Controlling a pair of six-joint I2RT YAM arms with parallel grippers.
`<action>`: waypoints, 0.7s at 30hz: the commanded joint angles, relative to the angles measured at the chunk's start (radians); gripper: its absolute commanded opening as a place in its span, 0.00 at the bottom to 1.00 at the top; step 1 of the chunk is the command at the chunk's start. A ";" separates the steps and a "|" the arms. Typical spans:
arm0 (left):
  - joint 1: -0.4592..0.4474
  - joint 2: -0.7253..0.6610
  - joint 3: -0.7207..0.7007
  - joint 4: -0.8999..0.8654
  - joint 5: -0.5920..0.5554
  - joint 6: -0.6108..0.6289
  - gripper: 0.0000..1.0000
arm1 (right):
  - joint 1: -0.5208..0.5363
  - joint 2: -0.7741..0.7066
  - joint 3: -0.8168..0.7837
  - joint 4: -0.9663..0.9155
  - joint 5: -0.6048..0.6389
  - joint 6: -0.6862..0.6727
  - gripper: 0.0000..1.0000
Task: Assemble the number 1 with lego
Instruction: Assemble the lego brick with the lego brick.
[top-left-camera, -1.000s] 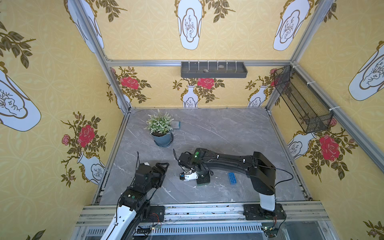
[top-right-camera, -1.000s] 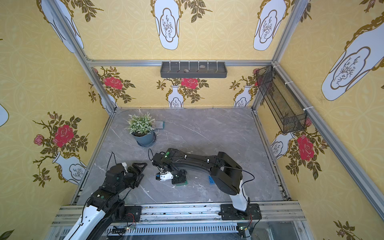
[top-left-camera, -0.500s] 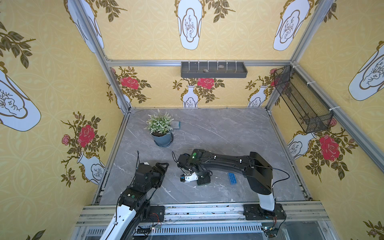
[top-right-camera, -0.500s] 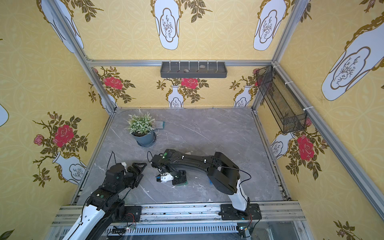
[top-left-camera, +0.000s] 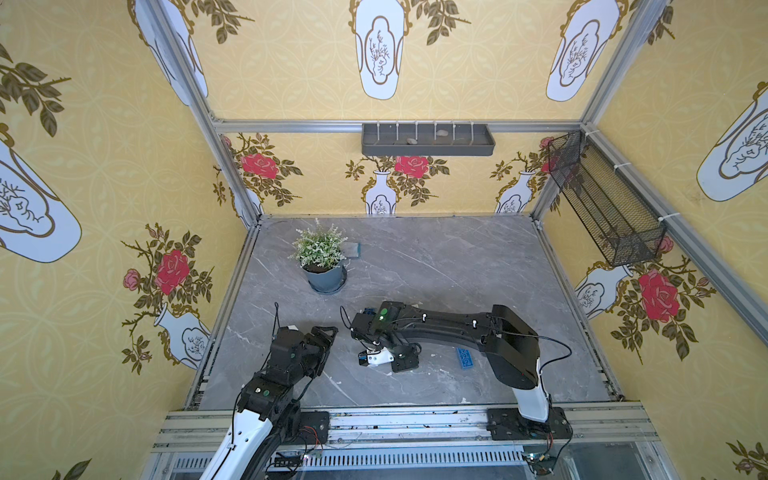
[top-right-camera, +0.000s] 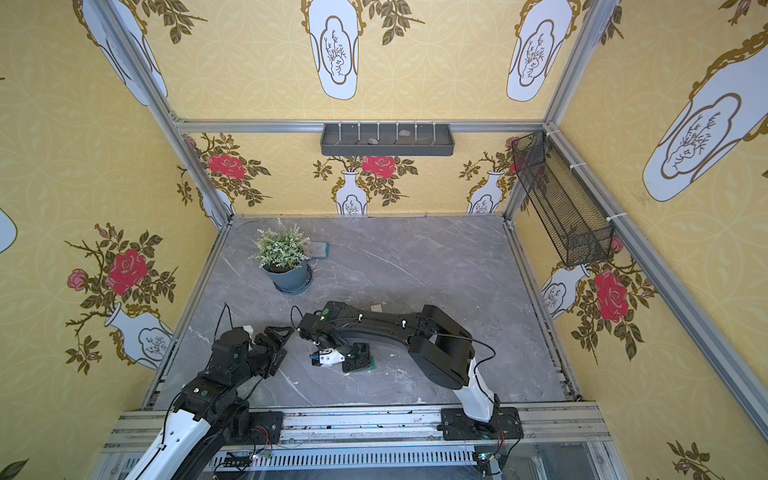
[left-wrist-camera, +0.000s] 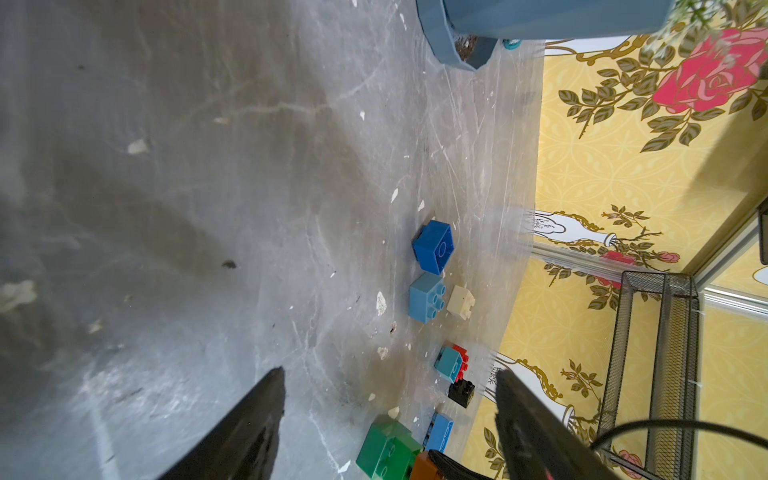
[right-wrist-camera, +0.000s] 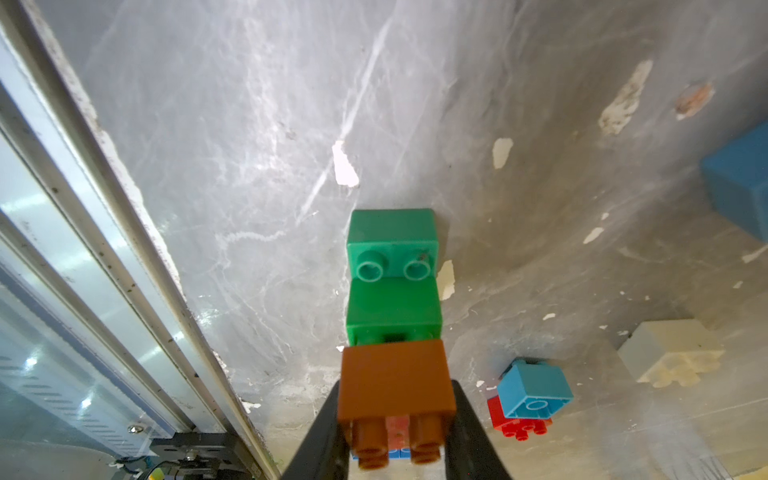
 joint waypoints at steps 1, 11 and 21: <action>0.003 0.000 -0.005 -0.002 0.007 0.005 0.80 | 0.001 0.019 -0.005 -0.008 0.007 0.034 0.20; 0.001 -0.003 -0.007 -0.007 0.008 0.005 0.80 | 0.005 0.029 -0.016 0.009 0.006 0.062 0.19; 0.003 -0.009 -0.009 -0.017 0.009 0.005 0.80 | 0.006 0.011 -0.021 0.043 -0.009 0.057 0.27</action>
